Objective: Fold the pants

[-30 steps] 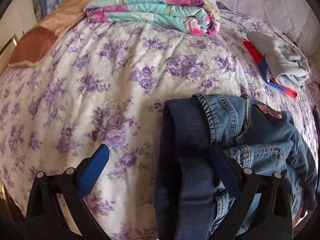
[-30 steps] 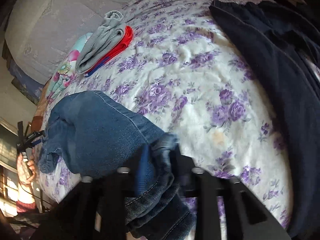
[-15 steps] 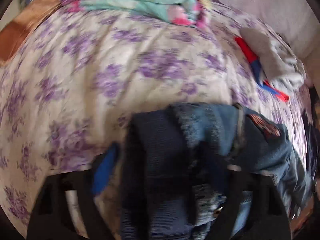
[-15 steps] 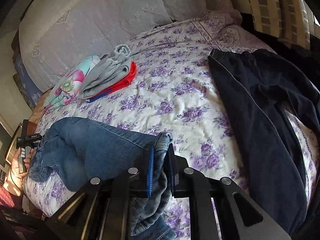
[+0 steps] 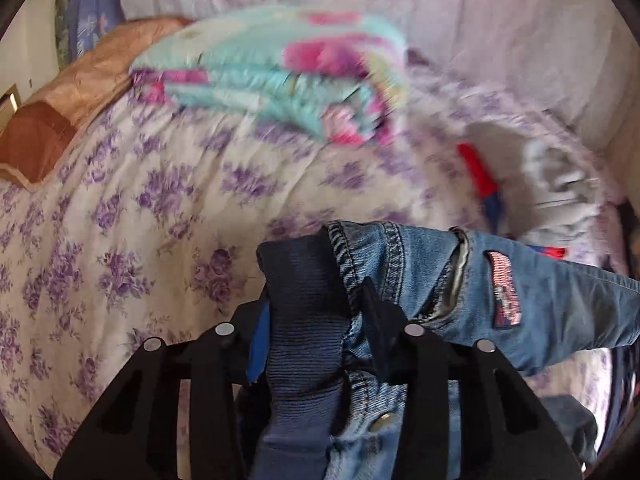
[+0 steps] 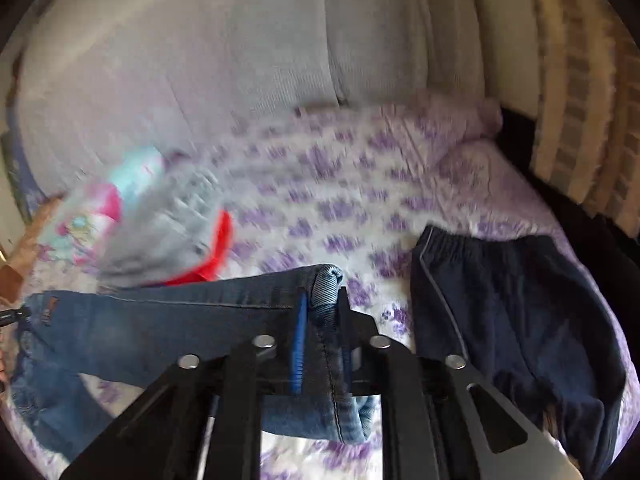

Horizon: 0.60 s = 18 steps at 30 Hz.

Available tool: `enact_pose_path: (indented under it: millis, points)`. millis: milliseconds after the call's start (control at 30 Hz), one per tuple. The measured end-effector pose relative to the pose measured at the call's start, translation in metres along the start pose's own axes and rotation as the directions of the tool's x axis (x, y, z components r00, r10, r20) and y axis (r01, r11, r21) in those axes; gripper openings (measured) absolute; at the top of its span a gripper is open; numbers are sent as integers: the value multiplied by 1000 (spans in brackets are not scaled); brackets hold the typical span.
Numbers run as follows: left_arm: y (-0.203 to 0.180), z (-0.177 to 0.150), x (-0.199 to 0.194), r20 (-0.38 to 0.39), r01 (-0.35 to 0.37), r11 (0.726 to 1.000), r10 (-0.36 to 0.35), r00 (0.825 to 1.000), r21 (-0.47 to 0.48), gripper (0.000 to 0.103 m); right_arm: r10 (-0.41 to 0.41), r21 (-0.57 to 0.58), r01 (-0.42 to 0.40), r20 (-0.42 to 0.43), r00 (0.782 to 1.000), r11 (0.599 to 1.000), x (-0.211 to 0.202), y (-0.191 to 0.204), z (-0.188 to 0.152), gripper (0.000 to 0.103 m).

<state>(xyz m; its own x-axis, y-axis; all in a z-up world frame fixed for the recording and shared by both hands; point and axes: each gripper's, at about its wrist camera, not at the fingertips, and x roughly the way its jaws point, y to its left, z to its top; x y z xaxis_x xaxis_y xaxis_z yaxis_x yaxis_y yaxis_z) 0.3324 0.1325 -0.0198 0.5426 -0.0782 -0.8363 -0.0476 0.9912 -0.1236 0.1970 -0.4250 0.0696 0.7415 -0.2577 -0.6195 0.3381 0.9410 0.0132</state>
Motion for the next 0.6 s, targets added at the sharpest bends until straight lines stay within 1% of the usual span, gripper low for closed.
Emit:
enact_pose_path:
  millis: [33, 67, 100, 133, 167, 200, 233, 267, 300, 333, 367, 400, 433, 500, 567, 600]
  points:
    - [3, 0, 15, -47, -37, 999, 37, 998, 11, 58, -82, -16, 81, -72, 994, 997, 30, 0, -1, 67]
    - [8, 0, 31, -94, -65, 998, 65, 993, 4, 69, -176, -37, 173, -109, 978, 984, 51, -2, -5, 69]
    - [13, 0, 33, -102, -67, 998, 64, 993, -19, 72, -215, -40, 212, -116, 970, 977, 59, -4, -12, 69]
    - [16, 2, 29, -96, -57, 998, 53, 994, -35, 72, -203, -7, 203, -111, 973, 979, 58, -9, -17, 69]
    - [16, 2, 19, -81, -37, 999, 34, 996, -33, 72, -166, 48, 171, -97, 981, 984, 48, -17, -23, 70]
    - [16, 2, 7, -56, -33, 999, 32, 998, -19, 74, -128, 92, 136, -85, 988, 987, 36, -23, -30, 70]
    - [16, 0, -5, -34, -43, 999, 43, 998, -6, 80, -76, 126, 86, -76, 994, 988, 20, -28, -38, 71]
    - [17, -3, -22, -8, -48, 999, 48, 999, 9, 84, -24, 143, 33, -65, 998, 989, 3, -30, -47, 75]
    - [20, -9, -37, 11, -32, 999, 32, 999, 17, 86, 36, 138, -30, -42, 998, 990, -23, -31, -61, 81]
    - [23, -15, -51, 20, -4, 1000, 4, 1000, 22, 87, 69, 123, -65, -20, 997, 990, -45, -30, -76, 85]
    - [28, -25, -66, 24, 13, 1000, -14, 1000, 27, 87, 88, 103, -87, -5, 996, 991, -64, -30, -90, 95]
    - [30, -36, -78, 20, 17, 999, -18, 1000, 33, 87, 118, 75, -118, 4, 993, 990, -86, -30, -108, 99]
    - [30, -47, -86, 12, 20, 999, -20, 1000, 38, 87, 154, 52, -154, 5, 988, 987, -106, -29, -128, 99]
    - [33, -78, -100, -11, 23, 999, -22, 1000, 44, 87, 212, 41, -210, -38, 977, 977, -135, -25, -165, 99]
    - [37, -105, -108, -37, 37, 998, -36, 999, 45, 87, 253, 51, -249, -85, 964, 967, -155, -25, -196, 99]
    - [38, -118, -112, -53, 48, 998, -46, 998, 45, 87, 259, 46, -256, -97, 961, 966, -163, -25, -208, 99]
